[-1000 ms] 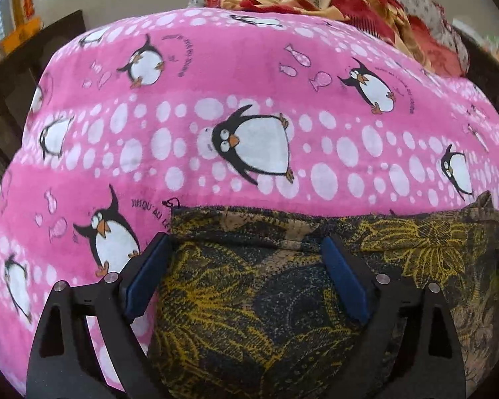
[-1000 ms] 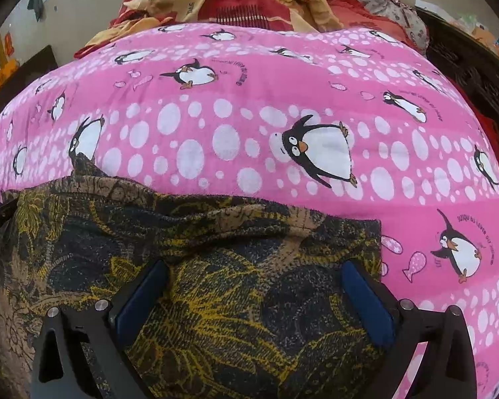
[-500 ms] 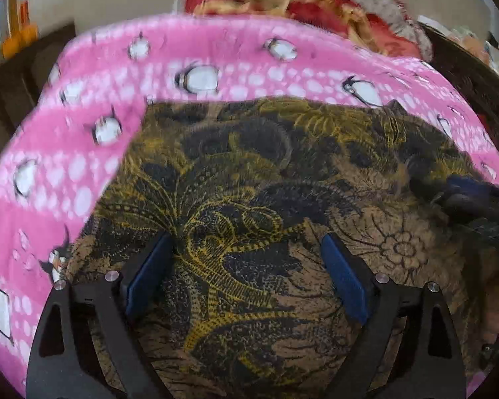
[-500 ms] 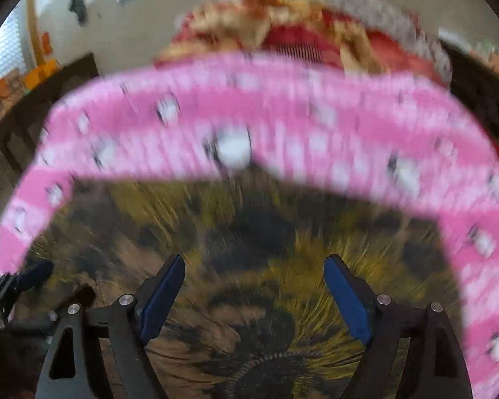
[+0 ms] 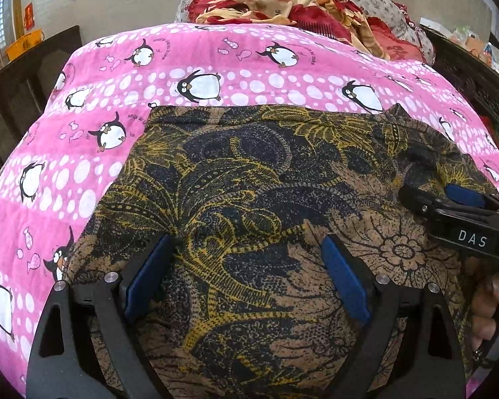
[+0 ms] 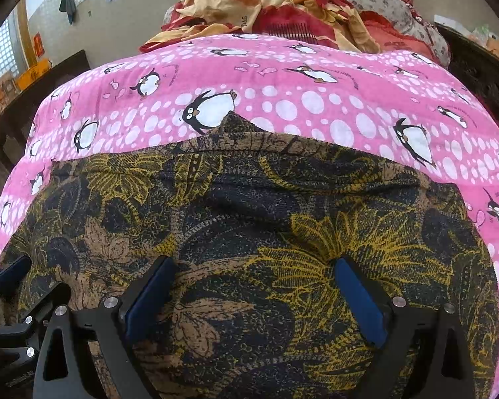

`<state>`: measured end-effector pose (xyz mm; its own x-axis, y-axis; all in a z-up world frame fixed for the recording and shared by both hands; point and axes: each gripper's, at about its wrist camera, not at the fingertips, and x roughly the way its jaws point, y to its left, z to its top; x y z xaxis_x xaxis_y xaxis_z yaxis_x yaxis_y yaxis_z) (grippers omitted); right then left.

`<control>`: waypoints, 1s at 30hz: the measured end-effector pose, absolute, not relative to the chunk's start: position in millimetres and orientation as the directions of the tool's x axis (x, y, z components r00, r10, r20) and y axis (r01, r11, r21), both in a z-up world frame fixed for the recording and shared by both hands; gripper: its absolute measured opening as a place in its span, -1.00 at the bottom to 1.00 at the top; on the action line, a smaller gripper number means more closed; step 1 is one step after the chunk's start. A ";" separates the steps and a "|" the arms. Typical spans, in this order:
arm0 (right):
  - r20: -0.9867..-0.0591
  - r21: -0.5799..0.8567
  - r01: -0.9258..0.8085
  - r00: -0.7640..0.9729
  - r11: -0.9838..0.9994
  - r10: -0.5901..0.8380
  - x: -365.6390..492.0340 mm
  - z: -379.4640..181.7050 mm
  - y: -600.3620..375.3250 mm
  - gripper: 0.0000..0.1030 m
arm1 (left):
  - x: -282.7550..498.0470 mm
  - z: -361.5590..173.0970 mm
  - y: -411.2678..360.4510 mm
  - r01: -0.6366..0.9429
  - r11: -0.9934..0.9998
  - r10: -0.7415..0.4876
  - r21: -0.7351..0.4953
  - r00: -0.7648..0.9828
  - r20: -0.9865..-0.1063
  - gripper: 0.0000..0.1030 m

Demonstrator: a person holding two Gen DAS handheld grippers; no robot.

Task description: Fold small clothes

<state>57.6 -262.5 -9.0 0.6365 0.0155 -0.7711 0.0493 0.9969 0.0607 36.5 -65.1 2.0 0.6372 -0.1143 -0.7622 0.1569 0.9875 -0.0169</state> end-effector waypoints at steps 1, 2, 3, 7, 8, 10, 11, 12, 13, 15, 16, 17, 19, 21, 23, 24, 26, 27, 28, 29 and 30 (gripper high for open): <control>-0.771 0.061 0.049 0.637 0.997 0.015 57.7 -9.1 -262.6 0.88 | 36.4 1.1 -63.9 0.157 0.987 -0.116 -0.019 0.637 -0.762 0.78; -0.771 0.059 0.049 0.637 0.997 0.015 57.7 -9.1 -262.5 0.88 | 37.0 1.5 -63.6 0.158 0.987 -0.119 -0.023 0.637 -0.762 0.78; -0.770 0.059 0.049 0.637 0.997 0.014 57.7 -9.5 -262.4 0.88 | 37.2 1.7 -63.4 0.158 0.987 -0.121 -0.025 0.637 -0.761 0.78; -0.771 0.062 0.050 0.637 0.997 0.016 58.3 -9.8 -263.1 0.88 | 41.0 4.4 -63.4 0.159 0.987 -0.124 -0.028 0.636 -0.761 0.78; -0.771 0.063 0.049 0.637 0.997 0.018 58.5 -10.0 -262.9 0.89 | 40.8 4.4 -63.6 0.158 0.987 -0.124 -0.028 0.636 -0.761 0.78; -0.772 0.064 0.048 0.636 0.997 0.019 59.3 -10.1 -262.1 0.90 | 40.3 4.4 -63.5 0.159 0.987 -0.125 -0.029 0.636 -0.762 0.78; -0.772 0.065 0.047 0.636 0.997 0.021 59.4 -10.1 -261.9 0.90 | 40.4 4.5 -62.9 0.159 0.987 -0.130 -0.036 0.631 -0.765 0.78; -0.772 0.067 0.046 0.635 0.997 0.022 60.0 -10.2 -262.5 0.90 | 39.0 5.3 -61.9 0.160 0.986 -0.134 -0.041 0.628 -0.766 0.78; -0.772 0.066 0.046 0.635 0.997 0.022 59.8 -10.2 -262.4 0.90 | 33.8 8.7 -60.1 0.164 0.985 -0.146 -0.054 0.621 -0.770 0.77; -0.771 0.066 0.047 0.636 0.997 0.021 59.4 -10.1 -262.5 0.90 | 12.3 18.8 -54.7 0.194 0.976 -0.200 -0.101 0.603 -0.772 0.77; -0.771 0.066 0.047 0.637 0.997 0.021 59.5 -10.2 -262.7 0.90 | -11.1 26.8 -47.5 0.232 0.959 -0.272 -0.164 0.583 -0.765 0.77; -0.770 0.067 0.047 0.638 0.997 0.022 59.2 -10.2 -262.8 0.90 | -27.5 30.8 -40.9 0.258 0.941 -0.330 -0.218 0.563 -0.758 0.77; -0.769 0.067 0.046 0.639 0.997 0.022 59.0 -10.1 -262.7 0.90 | -70.2 36.9 -17.6 0.307 0.885 -0.464 -0.350 0.506 -0.727 0.77; -0.768 0.069 0.046 0.640 0.997 0.024 58.5 -10.1 -262.5 0.90 | -98.1 35.3 5.6 0.303 0.852 -0.523 -0.426 0.490 -0.698 0.77; -0.768 0.069 0.046 0.640 0.997 0.024 58.6 -10.2 -262.1 0.90 | -119.2 18.6 38.4 0.219 0.820 -0.562 -0.529 0.485 -0.670 0.77; -0.769 0.069 0.046 0.639 0.997 0.024 58.8 -10.2 -262.2 0.91 | -120.1 8.1 50.5 0.171 0.797 -0.581 -0.579 0.475 -0.661 0.77; -0.769 0.070 0.045 0.639 0.997 0.025 58.8 -10.1 -262.0 0.92 | -114.9 -4.2 64.1 0.121 0.738 -0.630 -0.664 0.476 -0.613 0.77; -0.769 0.071 0.044 0.639 0.997 0.026 58.7 -10.0 -262.2 0.92 | -111.8 -2.4 67.0 0.111 0.715 -0.641 -0.690 0.497 -0.585 0.77; -0.769 0.072 0.044 0.639 0.996 0.027 58.6 -9.9 -262.4 0.92 | -107.4 -1.2 66.1 0.100 0.708 -0.644 -0.699 0.498 -0.581 0.77; -0.769 0.072 0.044 0.639 0.996 0.027 58.5 -9.8 -262.4 0.92 | -100.1 -2.7 63.9 0.080 0.688 -0.658 -0.721 0.488 -0.574 0.77; -0.769 0.070 0.044 0.639 0.997 0.026 58.5 -9.8 -262.4 0.92 | -96.9 -3.8 63.8 0.068 0.676 -0.662 -0.734 0.493 -0.565 0.77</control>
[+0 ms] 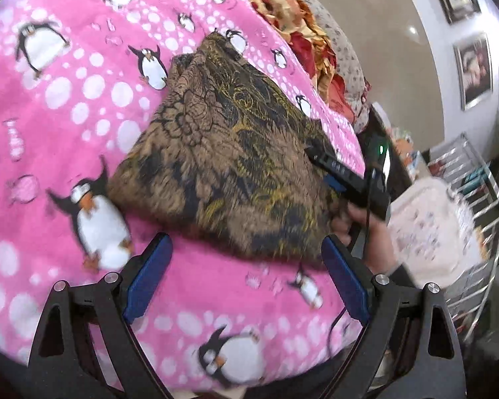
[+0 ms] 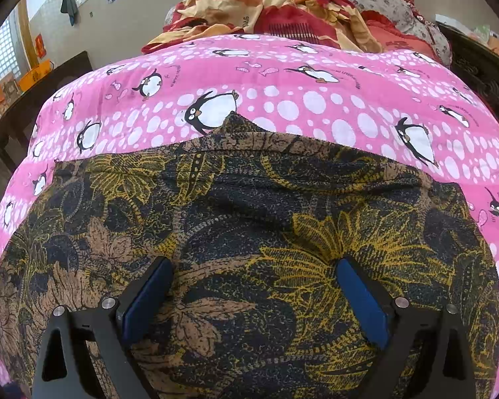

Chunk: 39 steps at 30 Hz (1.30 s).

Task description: Fold small clothes

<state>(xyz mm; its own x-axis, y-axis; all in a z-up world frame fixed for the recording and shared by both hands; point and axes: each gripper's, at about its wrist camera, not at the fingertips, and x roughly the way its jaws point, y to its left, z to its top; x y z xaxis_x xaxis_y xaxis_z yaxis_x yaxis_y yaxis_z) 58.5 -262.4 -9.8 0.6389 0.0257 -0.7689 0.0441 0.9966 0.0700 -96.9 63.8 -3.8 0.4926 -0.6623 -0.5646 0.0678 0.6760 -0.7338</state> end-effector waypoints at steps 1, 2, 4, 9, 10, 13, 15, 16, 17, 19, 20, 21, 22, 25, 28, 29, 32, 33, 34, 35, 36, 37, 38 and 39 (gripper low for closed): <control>-0.769 0.071 0.044 0.639 0.996 0.027 58.6 -9.8 -262.6 0.92 | -91.3 -5.5 65.4 0.041 0.658 -0.663 -0.752 0.506 -0.552 0.77; -0.769 0.072 0.044 0.639 0.996 0.027 58.5 -9.8 -263.0 0.92 | -86.2 -6.4 68.2 0.013 0.636 -0.663 -0.771 0.520 -0.538 0.77; -0.769 0.072 0.044 0.639 0.996 0.027 58.4 -9.8 -263.0 0.92 | -81.0 -4.9 72.4 -0.029 0.613 -0.651 -0.789 0.546 -0.527 0.77; -0.769 0.077 0.042 0.638 0.996 0.032 59.0 -9.8 -262.8 0.94 | -79.0 2.3 57.7 0.022 0.648 -0.643 -0.761 0.551 -0.532 0.77; -0.769 0.078 0.041 0.638 0.996 0.034 59.0 -9.8 -262.8 0.94 | -75.4 1.8 66.4 0.013 0.647 -0.637 -0.762 0.559 -0.531 0.77; -0.769 0.077 0.041 0.638 0.996 0.033 59.2 -9.9 -262.9 0.94 | -66.7 -5.1 92.6 -0.080 0.588 -0.615 -0.805 0.602 -0.509 0.70; -0.770 0.077 0.040 0.638 0.996 0.034 59.2 -9.9 -262.8 0.95 | -64.7 -2.1 73.2 -0.008 0.602 -0.672 -0.799 0.536 -0.512 0.70; -0.770 0.078 0.040 0.637 0.996 0.035 59.5 -9.8 -262.9 0.95 | -66.0 0.2 61.2 0.040 0.613 -0.696 -0.789 0.501 -0.515 0.70; -0.770 0.079 0.040 0.637 0.996 0.035 59.4 -9.8 -262.7 0.95 | -67.8 3.8 54.4 0.077 0.638 -0.690 -0.766 0.500 -0.524 0.70; -0.770 0.076 0.042 0.638 0.996 0.032 59.6 -9.8 -262.5 0.95 | -65.1 2.3 60.2 0.056 0.646 -0.662 -0.761 0.537 -0.523 0.70; -0.770 0.076 0.041 0.638 0.996 0.033 59.5 -9.7 -262.6 0.95 | -61.3 -2.5 68.9 0.014 0.630 -0.653 -0.777 0.551 -0.519 0.70; -0.770 0.076 0.041 0.638 0.996 0.033 59.6 -9.8 -262.7 0.95 | -59.0 -5.9 74.3 -0.009 0.613 -0.654 -0.790 0.555 -0.514 0.61; -0.770 0.076 0.041 0.637 0.996 0.032 59.6 -9.8 -262.7 0.95 | -56.9 -5.1 73.6 -0.016 0.621 -0.648 -0.783 0.552 -0.525 0.56; -0.770 0.075 0.041 0.637 0.996 0.031 59.4 -9.7 -262.7 0.95 | -59.6 -1.0 68.2 -0.005 0.672 -0.613 -0.741 0.557 -0.560 0.30; -0.776 0.062 0.045 0.631 0.997 0.020 59.3 -9.5 -260.7 0.96 | -57.9 -11.1 80.4 -0.117 0.688 -0.545 -0.716 0.569 -0.616 -0.30; -0.781 0.059 0.044 0.624 0.997 0.019 59.9 -9.5 -259.8 0.99 | -58.8 -13.1 83.2 -0.136 0.690 -0.532 -0.711 0.572 -0.624 -0.40; -0.856 0.004 0.042 0.516 0.999 -0.018 72.3 3.8 -251.3 0.88 | -66.0 -15.4 89.1 -0.128 0.729 -0.491 -0.673 0.587 -0.644 -0.64; -0.859 0.009 0.036 0.512 0.999 -0.011 75.7 13.5 -246.8 0.66 | -69.1 -11.6 84.3 -0.105 0.767 -0.460 -0.633 0.599 -0.656 -0.69; -0.841 0.050 -0.002 0.540 0.999 0.043 77.8 33.7 -236.8 0.65 | -72.3 -6.5 77.1 -0.070 0.810 -0.425 -0.583 0.616 -0.664 -0.72; -0.818 0.083 -0.049 0.567 0.995 0.096 80.0 53.4 -223.9 0.65 | -75.6 0.5 68.9 -0.026 0.853 -0.387 -0.521 0.638 -0.666 -0.73; -0.804 0.102 -0.086 0.579 0.991 0.133 82.4 67.5 -212.7 0.65 | -72.8 4.9 60.5 0.007 0.878 -0.365 -0.478 0.655 -0.661 -0.74; -0.792 0.133 -0.134 0.582 0.982 0.187 86.7 82.1 -198.5 0.66 | -77.8 17.4 48.4 0.071 0.912 -0.336 -0.404 0.692 -0.639 -0.74; -0.788 0.190 -0.207 0.551 0.960 0.274 96.3 96.7 -177.0 0.71 | -81.8 27.5 39.5 0.115 0.929 -0.322 -0.352 0.720 -0.615 -0.74; -0.797 0.240 -0.263 0.495 0.934 0.345 106.1 102.2 -158.6 0.79 | -82.3 34.1 33.2 0.145 0.935 -0.321 -0.325 0.735 -0.597 -0.74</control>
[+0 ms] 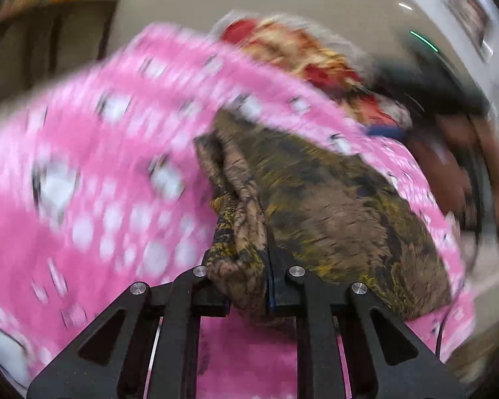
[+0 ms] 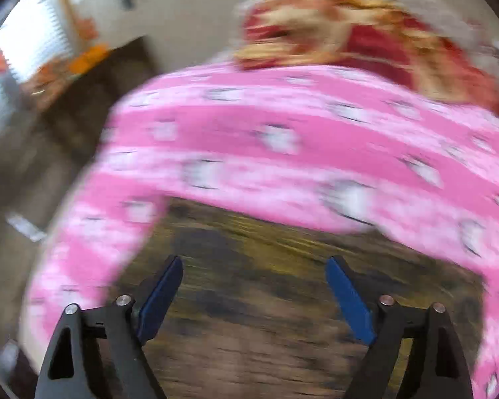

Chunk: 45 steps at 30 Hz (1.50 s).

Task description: Fold small clothes

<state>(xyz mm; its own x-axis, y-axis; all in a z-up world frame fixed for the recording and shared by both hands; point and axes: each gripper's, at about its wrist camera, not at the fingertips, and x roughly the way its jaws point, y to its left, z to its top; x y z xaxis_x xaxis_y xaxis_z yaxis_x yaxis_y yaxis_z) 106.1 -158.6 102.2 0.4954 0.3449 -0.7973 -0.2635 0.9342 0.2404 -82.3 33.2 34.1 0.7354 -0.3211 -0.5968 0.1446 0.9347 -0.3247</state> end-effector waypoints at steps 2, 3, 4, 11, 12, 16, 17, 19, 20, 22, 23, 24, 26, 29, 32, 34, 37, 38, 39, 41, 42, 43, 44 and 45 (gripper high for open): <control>-0.821 0.319 -0.342 0.366 0.884 0.439 125.1 102.0 -125.4 0.81 | -85.1 49.5 19.3 0.221 0.934 -0.345 -0.281 0.765 -0.543 -0.74; -0.839 0.336 -0.367 0.302 0.867 0.453 134.6 98.0 -107.5 0.81 | -82.4 52.5 16.1 0.240 0.930 -0.357 -0.279 0.770 -0.530 -0.74; -0.861 0.331 -0.395 0.246 0.857 0.446 144.4 92.9 -90.9 0.80 | -78.9 56.1 12.2 0.263 0.924 -0.375 -0.279 0.771 -0.515 -0.74; -0.956 0.195 -0.471 0.105 0.860 0.274 184.7 67.3 -19.2 0.80 | -66.6 68.1 2.8 0.338 0.893 -0.446 -0.297 0.746 -0.494 -0.74; -0.964 0.170 -0.482 0.099 0.860 0.247 185.3 65.3 -15.1 0.80 | -66.8 69.3 1.3 0.346 0.891 -0.451 -0.292 0.744 -0.492 -0.74; -0.988 0.043 -0.546 0.100 0.836 0.116 183.1 56.7 2.0 0.54 | -67.9 72.0 -4.5 0.368 0.882 -0.471 -0.295 0.733 -0.492 -0.74; -0.992 0.001 -0.565 0.103 0.825 0.072 181.0 53.7 5.7 0.22 | -69.5 73.1 -5.2 0.371 0.881 -0.472 -0.295 0.731 -0.492 -0.74; -0.995 -0.027 -0.557 0.093 0.830 0.030 181.4 48.5 5.8 -0.20 | -69.1 73.3 -6.1 0.371 0.880 -0.474 -0.297 0.730 -0.493 -0.74; -0.996 -0.045 -0.548 0.088 0.835 0.004 182.2 45.6 2.7 -0.39 | -68.4 73.3 -7.4 0.373 0.879 -0.475 -0.297 0.728 -0.494 -0.74; -0.996 -0.056 -0.535 0.093 0.843 -0.007 182.8 45.2 -3.4 -0.61 | -67.5 74.0 -7.7 0.373 0.876 -0.481 -0.306 0.724 -0.495 -0.74; -0.995 -0.057 -0.530 0.100 0.846 -0.005 182.8 47.3 -7.6 -0.80 | -67.2 74.8 -7.1 0.374 0.873 -0.486 -0.314 0.720 -0.495 -0.74; -0.994 -0.056 -0.530 0.108 0.846 0.002 182.3 50.2 -11.1 -0.83 | -66.7 75.6 -6.1 0.375 0.870 -0.491 -0.320 0.718 -0.493 -0.74; -0.992 -0.018 -0.520 0.113 0.854 0.048 180.6 59.4 -22.7 -0.86 | -67.3 80.9 -7.4 0.387 0.862 -0.505 -0.328 0.714 -0.485 -0.74; -0.986 0.037 -0.485 0.126 0.874 0.112 178.7 76.7 -52.0 -0.87 | -67.8 90.3 -16.0 0.420 0.842 -0.538 -0.338 0.700 -0.469 -0.74; -0.978 0.079 -0.450 0.139 0.890 0.157 172.8 91.3 -89.1 -0.87 | -70.6 97.8 -36.5 0.472 0.824 -0.567 -0.314 0.682 -0.461 -0.74; -0.973 0.095 -0.420 0.151 0.903 0.173 169.1 99.6 -119.8 -0.87 | -72.5 99.9 -51.3 0.501 0.811 -0.584 -0.302 0.666 -0.464 -0.74; -0.968 0.121 -0.376 0.159 0.919 0.193 161.9 101.0 -154.7 -0.87 | -75.2 101.3 -81.5 0.553 0.779 -0.622 -0.294 0.625 -0.473 -0.75; -0.967 0.127 -0.353 0.166 0.927 0.195 157.3 101.5 -176.2 -0.87 | -76.3 101.3 -93.7 0.572 0.767 -0.634 -0.291 0.608 -0.477 -0.74; -0.966 0.131 -0.340 0.167 0.931 0.197 159.9 106.4 -190.4 -0.87 | -77.7 101.0 -107.3 0.590 0.755 -0.645 -0.287 0.591 -0.484 -0.74; -0.963 0.150 -0.307 0.170 0.940 0.209 154.7 106.1 -224.0 -0.87 | -79.7 100.2 -127.8 0.615 0.736 -0.662 -0.284 0.565 -0.492 -0.74; -0.962 0.160 -0.291 0.170 0.943 0.215 153.3 104.3 -242.3 -0.87 | -80.9 99.9 -137.6 0.627 0.725 -0.671 -0.284 0.552 -0.496 -0.74; -0.961 0.165 -0.278 0.171 0.946 0.218 151.1 101.9 -255.6 -0.87 | -82.4 99.6 -148.2 0.640 0.715 -0.678 -0.282 0.538 -0.500 -0.74; -0.960 0.170 -0.265 0.172 0.949 0.220 147.8 98.9 -270.1 -0.87 | -84.2 99.2 -162.6 0.656 0.702 -0.687 -0.278 0.519 -0.509 -0.74; -0.960 0.174 -0.254 0.173 0.951 0.222 144.7 95.9 -284.0 -0.87 | -85.7 99.2 -170.2 0.664 0.695 -0.690 -0.276 0.510 -0.514 -0.74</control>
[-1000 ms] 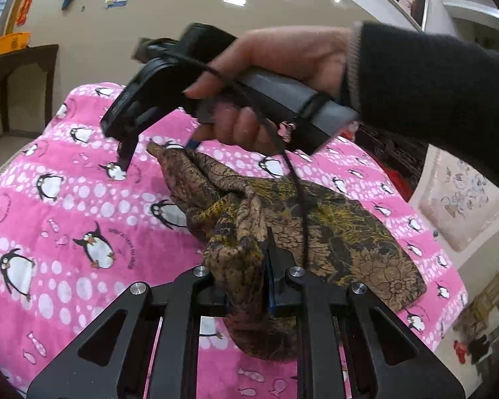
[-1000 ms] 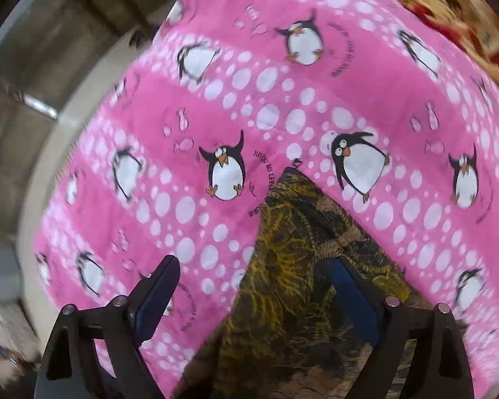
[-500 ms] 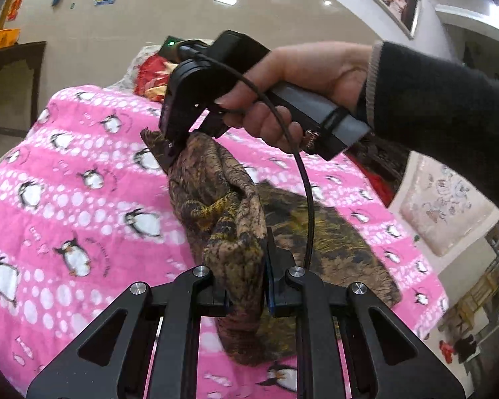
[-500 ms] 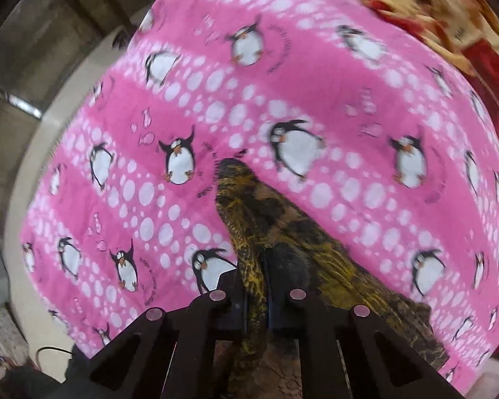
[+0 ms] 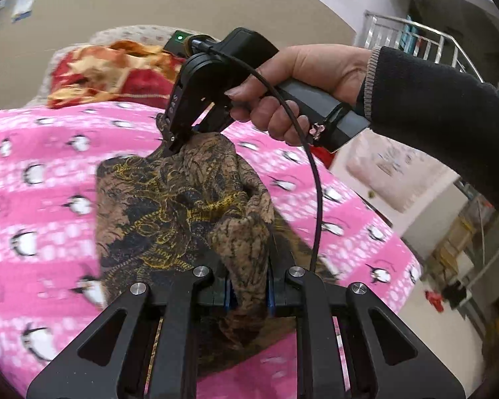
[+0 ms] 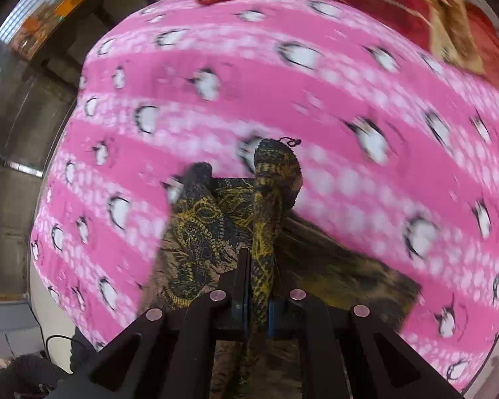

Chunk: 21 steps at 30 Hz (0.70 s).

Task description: Fold small clothes

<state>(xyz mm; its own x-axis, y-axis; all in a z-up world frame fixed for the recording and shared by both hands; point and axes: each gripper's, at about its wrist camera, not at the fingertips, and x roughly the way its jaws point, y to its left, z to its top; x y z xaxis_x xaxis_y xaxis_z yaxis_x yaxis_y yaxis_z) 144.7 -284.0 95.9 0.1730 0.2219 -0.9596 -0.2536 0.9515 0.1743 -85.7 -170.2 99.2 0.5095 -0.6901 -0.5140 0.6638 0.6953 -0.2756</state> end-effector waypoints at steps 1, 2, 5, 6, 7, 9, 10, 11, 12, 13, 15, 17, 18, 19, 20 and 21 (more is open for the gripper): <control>-0.959 0.179 -0.240 0.174 0.954 0.224 141.4 92.6 -294.9 -0.87 | -87.1 98.7 -180.8 0.676 0.686 -0.694 -0.270 0.497 -0.521 -0.74; -0.959 0.183 -0.228 0.174 0.956 0.225 138.1 89.3 -307.0 -0.87 | -88.5 96.4 -193.6 0.687 0.678 -0.695 -0.263 0.480 -0.536 -0.74; -0.957 0.196 -0.211 0.170 0.958 0.233 130.4 79.0 -337.0 -0.87 | -93.1 84.9 -225.7 0.706 0.664 -0.687 -0.246 0.447 -0.573 -0.74; -0.957 0.203 -0.206 0.167 0.957 0.239 128.8 75.1 -347.4 -0.87 | -94.4 81.1 -233.3 0.710 0.662 -0.684 -0.241 0.440 -0.582 -0.74; -0.957 0.205 -0.206 0.163 0.957 0.240 127.9 71.2 -355.4 -0.87 | -95.3 77.7 -239.6 0.714 0.660 -0.679 -0.233 0.434 -0.592 -0.74; -0.955 0.215 -0.202 0.161 0.956 0.249 126.8 59.4 -370.4 -0.87 | -97.5 65.4 -257.7 0.721 0.663 -0.653 -0.200 0.426 -0.626 -0.74; -0.954 0.216 -0.193 0.166 0.957 0.249 127.0 53.2 -377.1 -0.87 | -98.5 60.9 -264.7 0.723 0.664 -0.643 -0.190 0.422 -0.639 -0.74; -0.954 0.213 -0.182 0.173 0.960 0.245 127.5 45.2 -384.2 -0.87 | -98.8 52.5 -273.2 0.728 0.663 -0.627 -0.175 0.412 -0.661 -0.74; -0.955 0.210 -0.168 0.177 0.963 0.239 128.3 35.7 -391.5 -0.87 | -99.7 46.2 -278.8 0.733 0.661 -0.612 -0.161 0.403 -0.680 -0.73; -0.957 0.199 -0.149 0.181 0.969 0.224 128.6 26.5 -398.9 -0.87 | -100.8 41.8 -282.2 0.736 0.661 -0.601 -0.149 0.399 -0.693 -0.70; -0.945 0.253 -0.094 0.190 0.963 0.267 126.9 11.6 -415.0 -0.74 | -108.2 37.7 -284.5 0.748 0.651 -0.594 -0.129 0.396 -0.700 -0.57; -0.916 0.321 -0.062 0.233 0.945 0.327 120.9 14.1 -427.9 -0.68 | -117.6 41.3 -281.1 0.767 0.626 -0.613 -0.140 0.373 -0.697 -0.33; -0.912 0.315 -0.055 0.259 0.948 0.318 116.7 19.4 -432.1 -0.60 | -122.1 45.3 -276.5 0.775 0.612 -0.623 -0.157 0.350 -0.699 -0.27; -0.911 0.278 -0.049 0.303 0.959 0.280 109.6 29.7 -436.3 -0.60 | -124.0 48.5 -272.0 0.781 0.601 -0.634 -0.172 0.334 -0.698 -0.27; -0.906 0.255 -0.046 0.337 0.966 0.255 103.6 38.4 -439.7 -0.60 | -128.1 56.7 -259.4 0.788 0.582 -0.659 -0.203 0.310 -0.685 -0.27; -0.895 0.228 -0.047 0.383 0.972 0.229 93.6 52.0 -442.3 -0.60 | -129.7 62.0 -250.7 0.786 0.578 -0.671 -0.219 0.304 -0.677 -0.27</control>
